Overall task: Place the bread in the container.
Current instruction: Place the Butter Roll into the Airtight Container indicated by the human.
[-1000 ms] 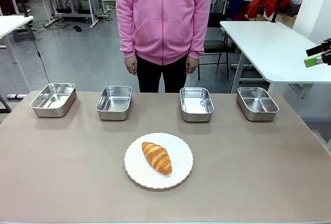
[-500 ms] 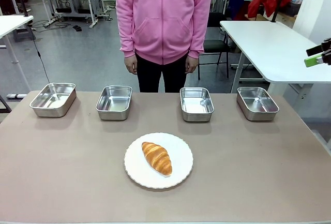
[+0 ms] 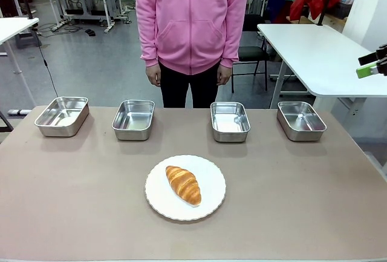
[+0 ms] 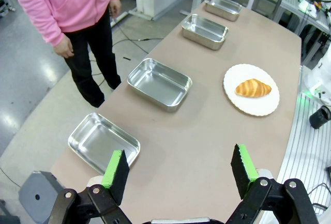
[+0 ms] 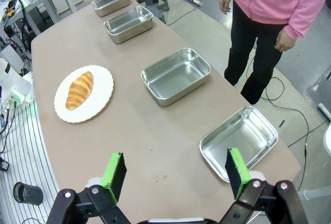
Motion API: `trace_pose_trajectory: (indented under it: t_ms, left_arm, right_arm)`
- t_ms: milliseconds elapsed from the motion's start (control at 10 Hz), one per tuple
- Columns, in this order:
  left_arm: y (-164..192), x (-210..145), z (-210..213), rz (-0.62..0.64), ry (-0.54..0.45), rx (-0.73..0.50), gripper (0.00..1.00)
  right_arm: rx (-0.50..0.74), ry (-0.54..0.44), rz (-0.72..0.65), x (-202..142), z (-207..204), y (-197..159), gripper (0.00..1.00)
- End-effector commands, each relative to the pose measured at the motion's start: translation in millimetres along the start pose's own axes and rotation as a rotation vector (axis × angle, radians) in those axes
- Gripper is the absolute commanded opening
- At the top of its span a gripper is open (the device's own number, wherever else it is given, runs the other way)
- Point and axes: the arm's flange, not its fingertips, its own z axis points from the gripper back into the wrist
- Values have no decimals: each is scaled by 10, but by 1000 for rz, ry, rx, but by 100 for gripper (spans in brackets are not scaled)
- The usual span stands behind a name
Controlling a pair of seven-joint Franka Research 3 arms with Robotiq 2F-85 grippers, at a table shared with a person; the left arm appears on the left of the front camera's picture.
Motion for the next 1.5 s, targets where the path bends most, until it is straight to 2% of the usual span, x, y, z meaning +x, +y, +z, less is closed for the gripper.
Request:
trace_pose_trajectory:
  t_ms: [0,1400]
  left_arm:
    - [-6,-4,8,-2,-3,0,100]
    - [-6,-4,8,-2,-3,0,100]
  right_arm:
    - [2,-5,5,17,1,9,100]
    - [2,-5,5,17,1,9,100]
